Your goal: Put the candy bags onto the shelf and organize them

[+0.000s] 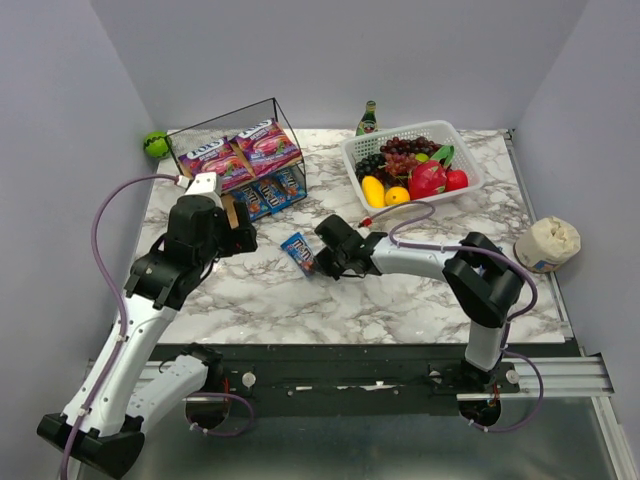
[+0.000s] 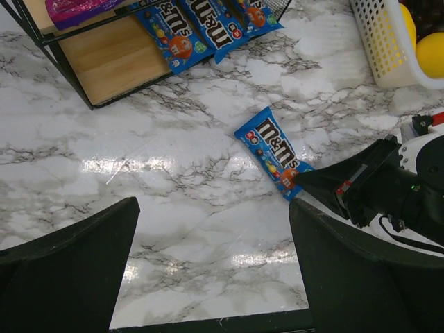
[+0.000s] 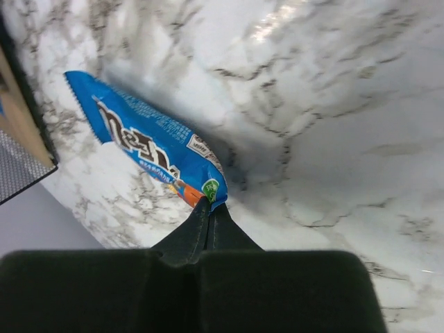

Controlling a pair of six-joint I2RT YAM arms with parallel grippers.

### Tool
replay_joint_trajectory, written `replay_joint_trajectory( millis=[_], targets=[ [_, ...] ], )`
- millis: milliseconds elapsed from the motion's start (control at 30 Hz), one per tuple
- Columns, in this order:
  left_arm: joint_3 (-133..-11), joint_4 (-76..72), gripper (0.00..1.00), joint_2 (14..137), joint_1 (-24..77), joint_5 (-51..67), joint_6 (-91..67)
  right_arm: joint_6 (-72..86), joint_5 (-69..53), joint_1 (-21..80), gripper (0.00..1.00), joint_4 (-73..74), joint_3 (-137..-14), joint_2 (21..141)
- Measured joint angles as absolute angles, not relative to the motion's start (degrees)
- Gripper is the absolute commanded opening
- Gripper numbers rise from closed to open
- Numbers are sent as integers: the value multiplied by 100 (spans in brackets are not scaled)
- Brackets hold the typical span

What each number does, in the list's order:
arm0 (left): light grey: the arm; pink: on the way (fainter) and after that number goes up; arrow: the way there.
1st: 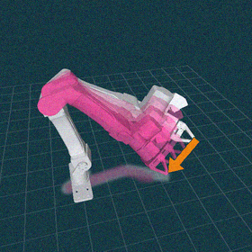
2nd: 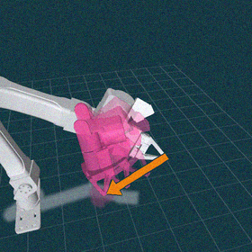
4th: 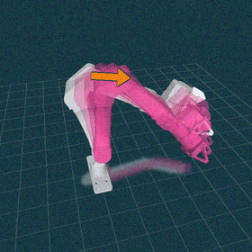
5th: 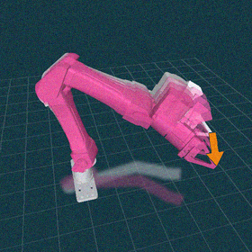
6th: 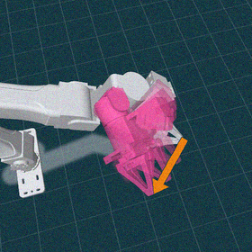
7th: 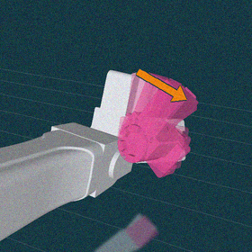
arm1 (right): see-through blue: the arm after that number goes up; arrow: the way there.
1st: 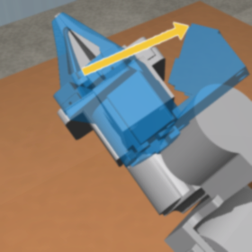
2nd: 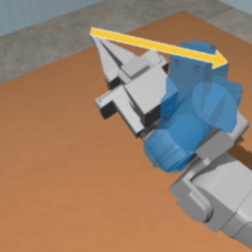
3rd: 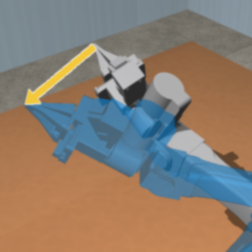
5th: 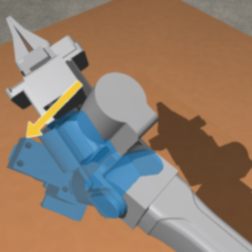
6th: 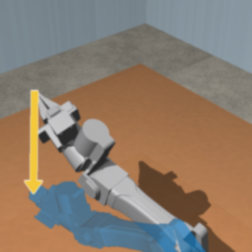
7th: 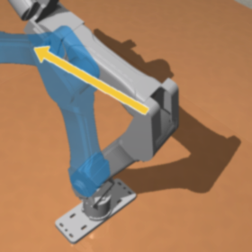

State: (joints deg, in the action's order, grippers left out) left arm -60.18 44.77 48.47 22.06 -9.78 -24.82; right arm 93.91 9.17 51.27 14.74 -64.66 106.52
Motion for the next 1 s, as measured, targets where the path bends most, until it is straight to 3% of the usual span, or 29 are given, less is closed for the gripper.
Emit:
replay_joint_trajectory(
  millis=[300,1000],
  targets=[
    [-6525,4624,99,4803,2206,-1090,-2464,8921,556,5131,1,1009,-7411,10901],
    [-6991,4757,99,4713,2182,-1129,-2534,9118,150,5144,1,-344,-10685,13679]
  ],
)
